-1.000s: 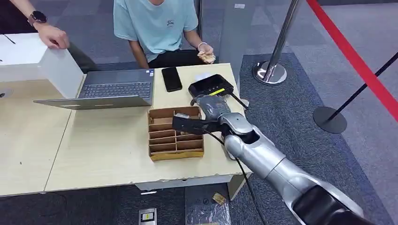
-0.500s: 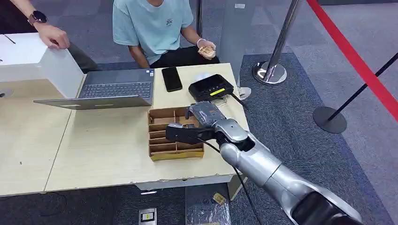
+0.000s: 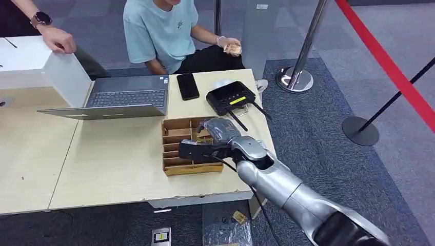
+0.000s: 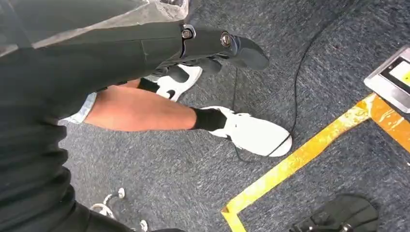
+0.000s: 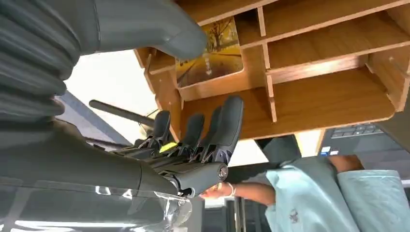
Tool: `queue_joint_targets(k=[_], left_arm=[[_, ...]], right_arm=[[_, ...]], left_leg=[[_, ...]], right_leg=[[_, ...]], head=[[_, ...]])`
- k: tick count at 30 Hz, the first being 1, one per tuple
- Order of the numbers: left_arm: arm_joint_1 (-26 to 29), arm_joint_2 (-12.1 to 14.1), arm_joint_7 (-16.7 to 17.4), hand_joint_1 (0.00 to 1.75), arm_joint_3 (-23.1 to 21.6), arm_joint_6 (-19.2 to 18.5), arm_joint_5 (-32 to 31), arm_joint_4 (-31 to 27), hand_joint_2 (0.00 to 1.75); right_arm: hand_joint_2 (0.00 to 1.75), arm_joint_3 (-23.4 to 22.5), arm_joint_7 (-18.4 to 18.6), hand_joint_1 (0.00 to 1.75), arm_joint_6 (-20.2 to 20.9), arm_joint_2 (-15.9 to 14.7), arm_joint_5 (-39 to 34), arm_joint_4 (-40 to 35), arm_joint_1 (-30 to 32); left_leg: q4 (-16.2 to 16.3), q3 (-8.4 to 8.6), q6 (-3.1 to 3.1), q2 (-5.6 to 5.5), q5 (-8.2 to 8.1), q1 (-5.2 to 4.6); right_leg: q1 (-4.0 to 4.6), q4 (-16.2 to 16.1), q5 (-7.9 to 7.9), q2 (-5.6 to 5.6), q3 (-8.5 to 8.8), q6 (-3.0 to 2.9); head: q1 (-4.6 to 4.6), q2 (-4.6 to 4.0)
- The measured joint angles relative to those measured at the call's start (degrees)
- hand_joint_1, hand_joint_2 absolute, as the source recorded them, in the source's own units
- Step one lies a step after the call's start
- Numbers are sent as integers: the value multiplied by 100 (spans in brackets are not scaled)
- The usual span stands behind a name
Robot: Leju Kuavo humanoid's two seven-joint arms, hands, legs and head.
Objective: Pass the card to the sensor for recognition and then transmit it.
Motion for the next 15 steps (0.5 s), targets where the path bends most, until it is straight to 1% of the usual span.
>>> queue_joint_targets(k=[3,4,6,9,10,13,15], left_arm=[[18,0,0,0,0,0,-11,0,175],[22,0,4,0,0,0,-15,0,175],[24,0,11,0,0,-2,-17,0,175],[28,0,72,0,0,-26,-31,0,175],[28,0,79,0,0,-37,-33,0,175],[28,0,83,0,0,-55,-35,0,175],[29,0,94,0,0,-61,-35,0,175]], right_arm=[[175,0,-24,87,-15,-2,-13,105,4],[175,0,-33,84,-24,-2,-24,129,8],[175,0,-53,84,-42,-2,-52,197,9],[175,-4,-74,89,-94,-2,-107,304,10],[175,-7,-87,86,-109,-4,-109,337,9],[175,-20,-96,87,-127,-11,-118,424,7],[175,-44,-96,84,-129,-15,-125,472,6]], left_leg=[[0,0,0,0,0,0],[0,0,0,0,0,0],[0,0,0,0,0,0],[0,0,0,0,0,0],[0,1,0,0,0,0],[0,1,0,0,0,0],[0,1,0,0,0,0]], right_leg=[[0,0,0,0,-1,0],[0,0,0,0,-1,0],[0,0,0,0,-1,0],[0,1,0,0,0,0],[0,1,0,0,0,0],[0,1,0,0,0,0],[0,1,0,0,0,0]], head=[[0,0],[0,0],[0,0],[0,0],[0,0],[0,0],[0,0]])
